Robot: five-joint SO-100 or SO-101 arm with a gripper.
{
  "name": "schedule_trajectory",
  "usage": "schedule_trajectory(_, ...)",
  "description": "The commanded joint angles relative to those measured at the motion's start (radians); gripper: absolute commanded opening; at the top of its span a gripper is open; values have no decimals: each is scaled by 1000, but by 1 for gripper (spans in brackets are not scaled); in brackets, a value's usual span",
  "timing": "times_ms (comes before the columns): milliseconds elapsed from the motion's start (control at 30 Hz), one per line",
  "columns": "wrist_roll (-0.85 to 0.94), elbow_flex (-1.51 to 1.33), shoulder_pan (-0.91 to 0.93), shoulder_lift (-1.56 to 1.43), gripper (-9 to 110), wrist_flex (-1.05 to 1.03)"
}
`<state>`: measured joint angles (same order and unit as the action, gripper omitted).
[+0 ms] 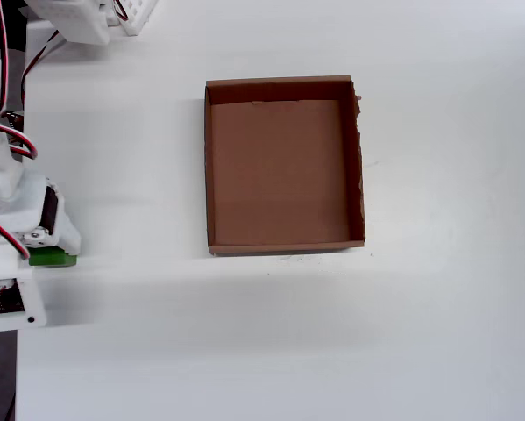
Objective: Grasp a green cube and put it in a box.
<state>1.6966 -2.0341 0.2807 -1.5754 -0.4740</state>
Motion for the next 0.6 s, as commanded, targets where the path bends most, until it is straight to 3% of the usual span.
schedule_trajectory(0,11,66,-6,-48,12,-58)
schedule_trajectory(367,-383,281,-319,-275,12,-606)
schedule_trajectory(567,-568,334,-555,-339,12,-707)
